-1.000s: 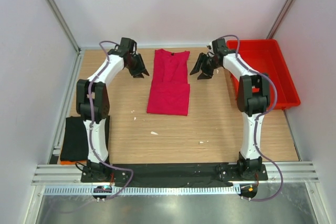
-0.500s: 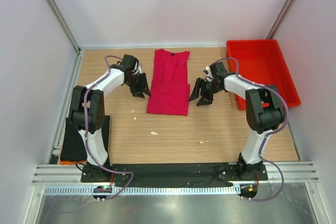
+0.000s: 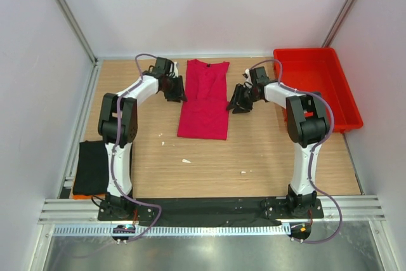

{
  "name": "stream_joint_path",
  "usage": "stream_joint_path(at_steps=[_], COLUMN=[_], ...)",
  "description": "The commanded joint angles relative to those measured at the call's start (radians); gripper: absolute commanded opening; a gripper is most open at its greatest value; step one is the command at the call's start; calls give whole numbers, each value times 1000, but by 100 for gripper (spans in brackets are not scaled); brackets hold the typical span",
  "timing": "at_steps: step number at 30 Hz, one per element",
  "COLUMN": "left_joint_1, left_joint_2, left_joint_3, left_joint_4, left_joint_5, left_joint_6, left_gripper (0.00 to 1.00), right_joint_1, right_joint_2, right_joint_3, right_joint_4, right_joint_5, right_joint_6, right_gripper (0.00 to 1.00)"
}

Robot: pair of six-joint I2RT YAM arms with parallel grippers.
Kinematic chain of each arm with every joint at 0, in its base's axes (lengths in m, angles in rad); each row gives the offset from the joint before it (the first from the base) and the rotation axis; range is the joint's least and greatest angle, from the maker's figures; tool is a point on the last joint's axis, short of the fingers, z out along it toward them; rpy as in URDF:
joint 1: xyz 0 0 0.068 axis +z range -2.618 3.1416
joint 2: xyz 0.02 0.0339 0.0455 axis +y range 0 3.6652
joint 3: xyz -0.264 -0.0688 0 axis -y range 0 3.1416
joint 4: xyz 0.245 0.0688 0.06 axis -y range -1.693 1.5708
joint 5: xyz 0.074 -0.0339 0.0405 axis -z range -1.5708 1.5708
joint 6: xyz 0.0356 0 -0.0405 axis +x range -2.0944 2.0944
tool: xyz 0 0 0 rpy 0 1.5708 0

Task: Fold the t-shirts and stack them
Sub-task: Fold the tshirt

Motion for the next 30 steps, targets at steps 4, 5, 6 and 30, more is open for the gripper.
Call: stream_joint_path(at_steps=[4, 5, 6, 30], left_joint_1=[-12, -12, -14, -20], left_joint_2=[37, 44, 46, 115], left_joint_3=[68, 70, 71, 174], left_joint_4=[9, 9, 11, -67], left_joint_5=[-69, -66, -64, 0], left_joint_6=[25, 17, 14, 40], left_gripper=[37, 37, 37, 2], right_joint_1=[0, 0, 0, 0], right_joint_2=[39, 46, 57, 102], right_joint_3=[96, 111, 119, 219], right_joint_4=[38, 38, 37, 34], right_joint_5=[20, 18, 18, -22], right_joint_6=[3, 11, 15, 77], right_gripper=[40, 38, 38, 13])
